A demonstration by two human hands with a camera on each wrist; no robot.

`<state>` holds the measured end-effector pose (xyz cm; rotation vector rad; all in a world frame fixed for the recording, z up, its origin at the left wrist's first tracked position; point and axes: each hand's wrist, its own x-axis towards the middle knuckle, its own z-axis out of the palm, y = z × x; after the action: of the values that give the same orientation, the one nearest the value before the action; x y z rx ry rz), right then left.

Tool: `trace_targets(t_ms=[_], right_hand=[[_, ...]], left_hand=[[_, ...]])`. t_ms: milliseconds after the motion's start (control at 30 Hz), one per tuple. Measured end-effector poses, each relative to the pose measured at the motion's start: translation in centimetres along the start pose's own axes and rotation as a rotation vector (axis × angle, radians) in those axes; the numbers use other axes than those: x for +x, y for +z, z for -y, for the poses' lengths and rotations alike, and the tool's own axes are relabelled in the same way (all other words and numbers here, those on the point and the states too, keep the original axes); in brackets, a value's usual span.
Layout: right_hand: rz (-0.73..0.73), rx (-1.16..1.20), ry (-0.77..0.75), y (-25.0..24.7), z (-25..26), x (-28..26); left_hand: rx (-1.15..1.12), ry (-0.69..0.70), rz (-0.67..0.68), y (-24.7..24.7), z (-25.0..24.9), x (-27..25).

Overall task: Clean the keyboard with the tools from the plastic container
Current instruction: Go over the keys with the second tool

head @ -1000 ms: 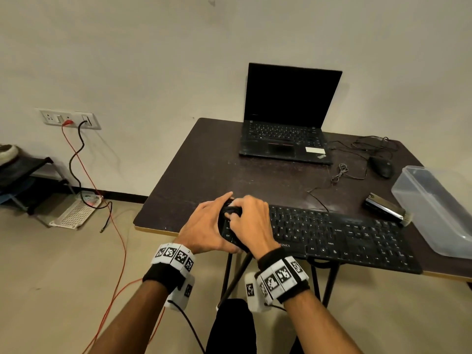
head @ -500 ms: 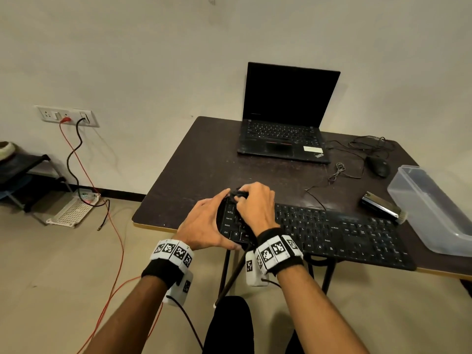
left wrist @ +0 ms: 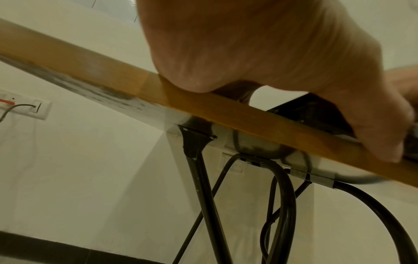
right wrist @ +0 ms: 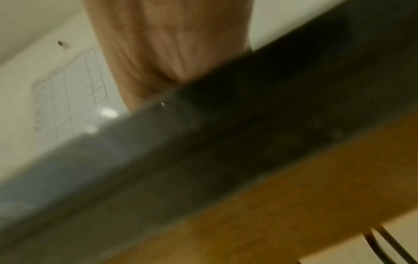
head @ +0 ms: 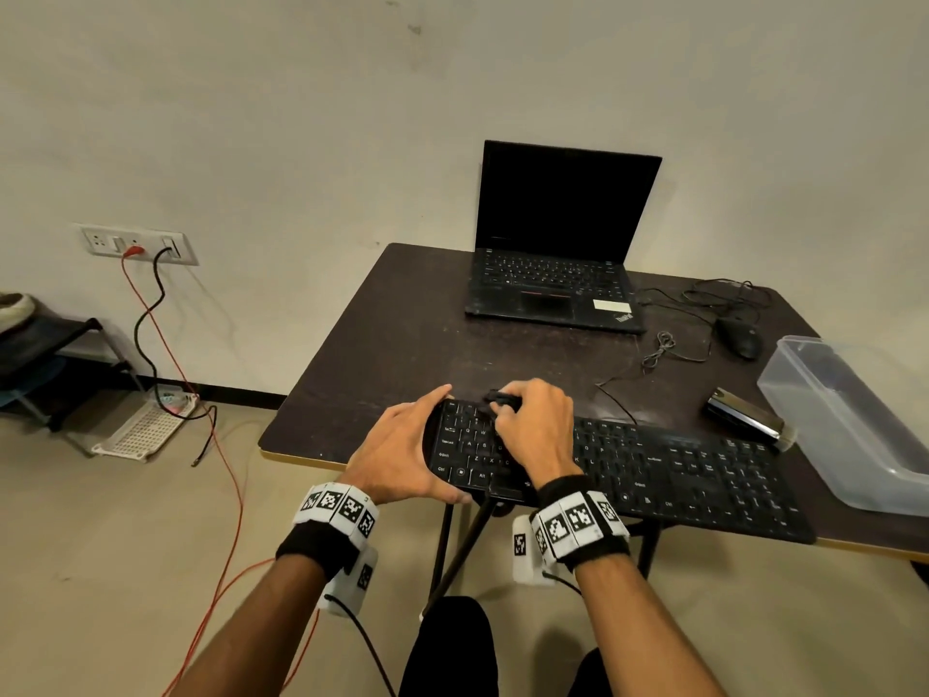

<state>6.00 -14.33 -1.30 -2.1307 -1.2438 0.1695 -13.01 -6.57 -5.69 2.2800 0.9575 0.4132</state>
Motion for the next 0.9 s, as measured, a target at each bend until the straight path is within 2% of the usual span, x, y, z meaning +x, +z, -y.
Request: trace_targets(t_ms=[133,300,467,600,733,833,900], right_hand=[[0.098,0.02,-0.127,0.7,0.5,-1.2],[-0.022,0.0,-0.058,0.2,-0.1,-1.2],[0.057,0.017,-0.194,0.8,-0.4,-3.9],[-0.064,0.011,-0.13,0.0,-1.1,-3.2],[0.053,0.055,-0.225,0.3,-1.5,-4.7],[-0.028,0.041,-0.143,-0.7,-1.9,-2.8],[-0.02,0.01,-0.12,-0.7,-1.2,-2.1]], left_hand=[[-0.005,0.0,-0.006,-0.1,0.0,0.1],[0.003,0.002,-0.006,0.0,0.0,0.1],[0.02,0.018,-0.017,0.0,-0.3,0.1],[0.03,-0.002,-0.009,0.1,-0.4,0.2],[0.035,-0.017,-0.015,0.4,0.0,-0.1],[0.046,-0.008,-0.02,0.1,-0.3,0.2],[0.039,-0.009,-0.025,0.1,-0.2,0.3]])
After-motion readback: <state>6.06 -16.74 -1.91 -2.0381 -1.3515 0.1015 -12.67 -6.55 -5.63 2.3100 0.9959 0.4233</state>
